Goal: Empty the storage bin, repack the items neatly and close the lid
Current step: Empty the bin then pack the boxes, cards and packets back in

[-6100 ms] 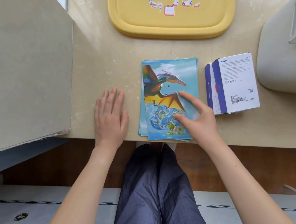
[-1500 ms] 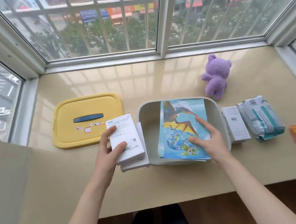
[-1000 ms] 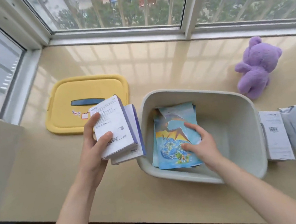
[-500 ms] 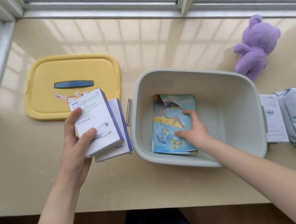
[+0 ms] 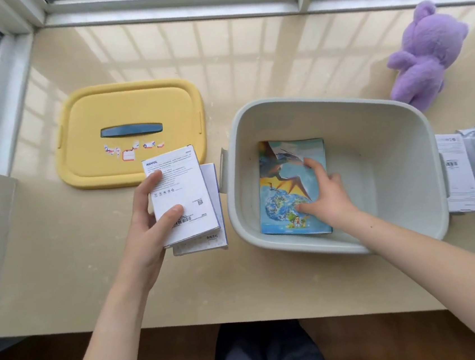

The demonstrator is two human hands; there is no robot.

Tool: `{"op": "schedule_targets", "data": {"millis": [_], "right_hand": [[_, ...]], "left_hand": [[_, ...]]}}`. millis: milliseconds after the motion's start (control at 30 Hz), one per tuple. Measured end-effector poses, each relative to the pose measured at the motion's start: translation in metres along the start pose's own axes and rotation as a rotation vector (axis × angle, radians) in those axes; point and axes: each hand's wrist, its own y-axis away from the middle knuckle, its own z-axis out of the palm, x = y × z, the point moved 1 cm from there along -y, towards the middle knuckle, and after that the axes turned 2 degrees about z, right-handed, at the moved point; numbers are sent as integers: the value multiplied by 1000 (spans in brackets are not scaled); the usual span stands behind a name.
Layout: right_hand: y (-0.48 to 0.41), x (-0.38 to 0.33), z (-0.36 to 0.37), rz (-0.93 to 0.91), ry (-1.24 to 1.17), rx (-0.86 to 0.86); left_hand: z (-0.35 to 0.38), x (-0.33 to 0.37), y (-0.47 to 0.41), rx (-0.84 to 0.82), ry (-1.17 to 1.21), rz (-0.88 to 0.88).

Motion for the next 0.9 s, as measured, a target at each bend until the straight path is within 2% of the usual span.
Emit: {"op": "schedule_targets", "data": {"millis": [233,567,733,900], "right_hand": [[-6,4,-3,-60,228,111],[-10,11,-5,-8,-1,112],[-9,10,-3,-21,125,84],[-10,10,-4,-10,138,64]], "left_hand": [[-3,-2,2,-32,-28,-9],[-4,-5,2,-20,4,-12],[-5,-4,2,-11,-2,-6],[-5,-2,4,-11,-7,5]]}}
